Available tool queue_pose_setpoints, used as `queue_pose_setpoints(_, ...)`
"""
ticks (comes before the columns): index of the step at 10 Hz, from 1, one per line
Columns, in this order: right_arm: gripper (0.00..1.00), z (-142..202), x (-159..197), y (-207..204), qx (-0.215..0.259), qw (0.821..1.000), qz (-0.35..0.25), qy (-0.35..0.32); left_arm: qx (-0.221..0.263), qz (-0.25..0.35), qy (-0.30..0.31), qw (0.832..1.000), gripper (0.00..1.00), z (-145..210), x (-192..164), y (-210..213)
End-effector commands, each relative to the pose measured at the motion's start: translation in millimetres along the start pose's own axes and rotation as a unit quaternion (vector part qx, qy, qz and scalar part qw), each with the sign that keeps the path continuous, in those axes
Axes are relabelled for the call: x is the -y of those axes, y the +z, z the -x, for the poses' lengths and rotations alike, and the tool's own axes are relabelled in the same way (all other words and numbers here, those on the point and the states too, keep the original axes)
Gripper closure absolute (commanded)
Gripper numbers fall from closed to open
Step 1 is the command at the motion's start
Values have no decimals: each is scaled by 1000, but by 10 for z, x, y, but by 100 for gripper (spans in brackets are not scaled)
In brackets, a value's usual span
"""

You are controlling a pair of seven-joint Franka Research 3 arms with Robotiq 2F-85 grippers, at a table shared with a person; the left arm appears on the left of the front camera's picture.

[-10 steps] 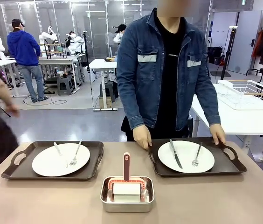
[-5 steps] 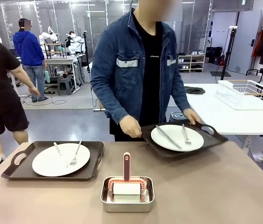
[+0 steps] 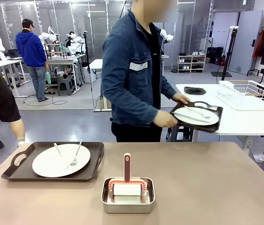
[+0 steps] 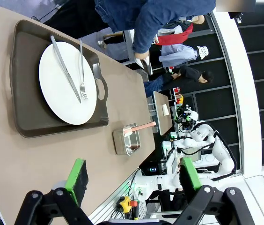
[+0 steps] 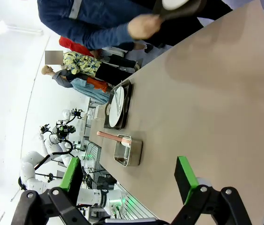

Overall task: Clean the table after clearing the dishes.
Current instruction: When the left (or right) Handle tray is removed, use the left hand (or right hand) to clean the left (or right) side of the table with the Lint Roller.

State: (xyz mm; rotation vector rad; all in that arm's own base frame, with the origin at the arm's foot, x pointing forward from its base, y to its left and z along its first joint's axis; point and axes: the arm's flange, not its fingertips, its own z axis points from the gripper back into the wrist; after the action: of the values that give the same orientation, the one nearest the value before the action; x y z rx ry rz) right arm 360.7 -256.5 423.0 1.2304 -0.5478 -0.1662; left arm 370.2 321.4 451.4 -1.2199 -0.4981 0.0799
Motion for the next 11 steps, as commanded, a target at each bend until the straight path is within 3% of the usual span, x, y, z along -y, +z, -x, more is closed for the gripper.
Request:
queue_pose_setpoints(1,0,7,-17,9,-1,1000,-1,2,1,-1,0,1000,0,13,4,26)
queue_pose_setpoints(2,0,0,0,0,0,1000,0,0,1,-1,0,1000,0,13,4,26)
queue_pose_setpoints(4,0,-29,-448,-416,-83,989,42,115,1,-1,0,1000,0,13,4,26)
queue_pose_setpoints(6,0,-150,-1169,-1327,-197,941,84,262,1,-1,0,1000,0,13,4,26)
queue_pose_setpoints(8,0,-60,-1618,-2242,-297,880,99,357,1,-1,0,1000,0,13,4,26)
queue_pose_setpoints(11,0,431,-1976,-3594,-408,754,147,494,1,-1,0,1000,0,13,4,26)
